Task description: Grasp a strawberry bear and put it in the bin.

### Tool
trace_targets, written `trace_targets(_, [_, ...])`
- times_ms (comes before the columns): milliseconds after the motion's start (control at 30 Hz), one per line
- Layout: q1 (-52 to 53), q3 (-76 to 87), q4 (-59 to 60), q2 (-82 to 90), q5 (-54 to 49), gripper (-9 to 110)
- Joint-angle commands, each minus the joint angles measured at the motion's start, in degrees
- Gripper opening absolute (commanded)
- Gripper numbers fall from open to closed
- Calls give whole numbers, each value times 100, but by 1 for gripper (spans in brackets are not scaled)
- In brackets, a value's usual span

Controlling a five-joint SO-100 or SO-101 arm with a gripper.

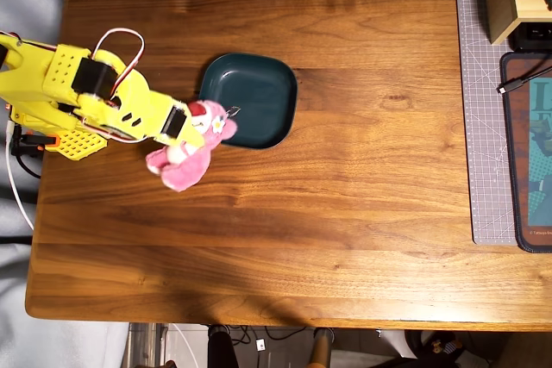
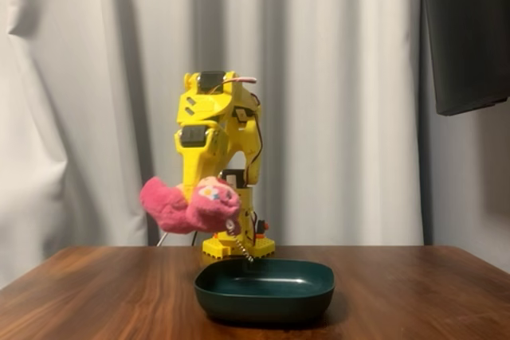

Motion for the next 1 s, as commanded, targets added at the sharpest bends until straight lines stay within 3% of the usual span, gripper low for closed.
trace_targets(0, [44, -650, -237, -325, 53, 0])
trace_targets(300, [1099, -615, -1257, -1345, 290, 0])
trace_targets(533, [2109, -984, -1283, -1617, 914, 0])
trace_targets(967, [1793, -1591, -1301, -2153, 870, 0])
